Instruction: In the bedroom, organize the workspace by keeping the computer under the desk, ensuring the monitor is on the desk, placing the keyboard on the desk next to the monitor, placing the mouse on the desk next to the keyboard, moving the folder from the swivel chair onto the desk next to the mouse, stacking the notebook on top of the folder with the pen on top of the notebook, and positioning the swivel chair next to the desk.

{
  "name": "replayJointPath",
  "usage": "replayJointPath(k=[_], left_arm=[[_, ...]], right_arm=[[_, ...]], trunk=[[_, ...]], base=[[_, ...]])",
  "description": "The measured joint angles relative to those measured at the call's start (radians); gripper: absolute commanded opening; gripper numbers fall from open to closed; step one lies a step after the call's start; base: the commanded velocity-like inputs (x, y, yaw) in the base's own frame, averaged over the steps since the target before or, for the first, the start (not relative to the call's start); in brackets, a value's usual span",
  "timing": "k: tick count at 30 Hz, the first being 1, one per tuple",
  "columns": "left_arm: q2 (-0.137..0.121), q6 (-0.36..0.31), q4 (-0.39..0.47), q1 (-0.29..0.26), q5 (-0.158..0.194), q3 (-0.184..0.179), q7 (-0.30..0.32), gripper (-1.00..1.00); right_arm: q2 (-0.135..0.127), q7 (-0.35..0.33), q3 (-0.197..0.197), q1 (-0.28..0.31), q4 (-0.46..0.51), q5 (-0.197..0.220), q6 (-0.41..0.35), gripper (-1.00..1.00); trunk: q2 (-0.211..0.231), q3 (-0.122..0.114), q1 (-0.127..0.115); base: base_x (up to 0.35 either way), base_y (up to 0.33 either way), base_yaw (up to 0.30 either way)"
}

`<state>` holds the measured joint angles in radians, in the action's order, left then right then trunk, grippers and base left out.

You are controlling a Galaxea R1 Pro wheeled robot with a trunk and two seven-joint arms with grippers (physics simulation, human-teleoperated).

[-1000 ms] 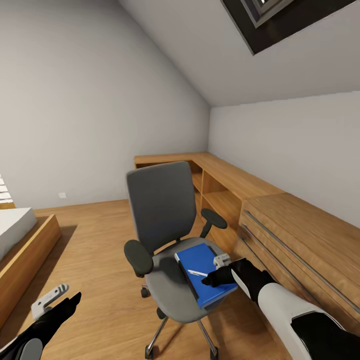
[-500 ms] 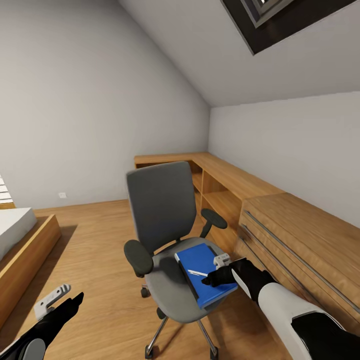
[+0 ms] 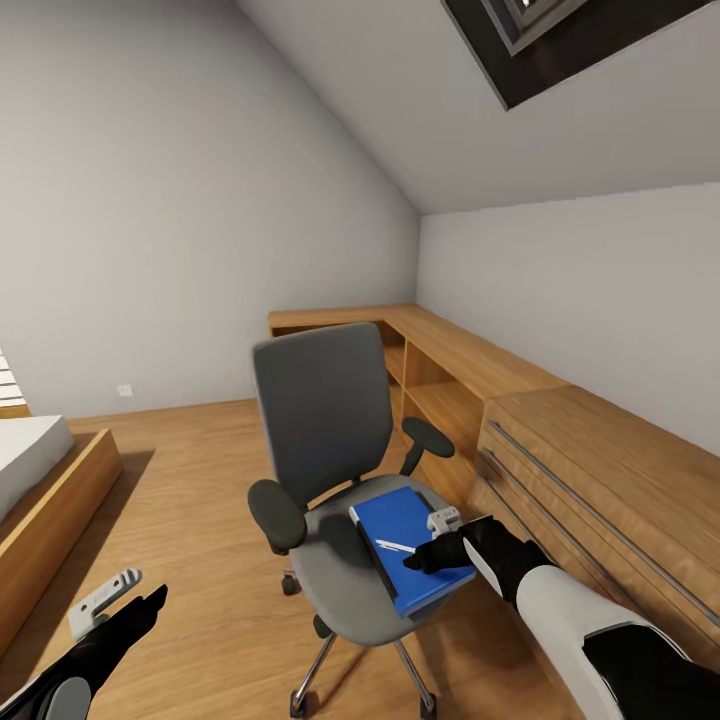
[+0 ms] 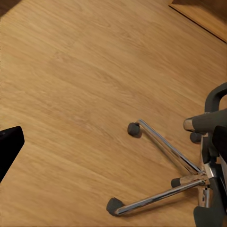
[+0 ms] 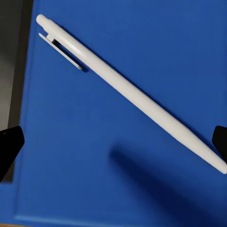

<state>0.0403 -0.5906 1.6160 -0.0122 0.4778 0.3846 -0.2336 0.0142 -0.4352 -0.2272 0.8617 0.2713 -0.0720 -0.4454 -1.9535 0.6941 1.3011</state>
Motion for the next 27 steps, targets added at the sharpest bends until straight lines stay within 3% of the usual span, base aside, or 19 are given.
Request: replayJointPath(k=[27], left_arm=[[-0.001, -0.002, -0.004, 0.0, -0.004, 0.001, 0.0, 1.0]], right_arm=[[0.003, 0.001, -0.012, 0.0, 0.0, -0.002, -0.001, 1.0]], trunk=[[0.0, 0.0, 0.0]], base=[[0.017, -0.009, 0.0]])
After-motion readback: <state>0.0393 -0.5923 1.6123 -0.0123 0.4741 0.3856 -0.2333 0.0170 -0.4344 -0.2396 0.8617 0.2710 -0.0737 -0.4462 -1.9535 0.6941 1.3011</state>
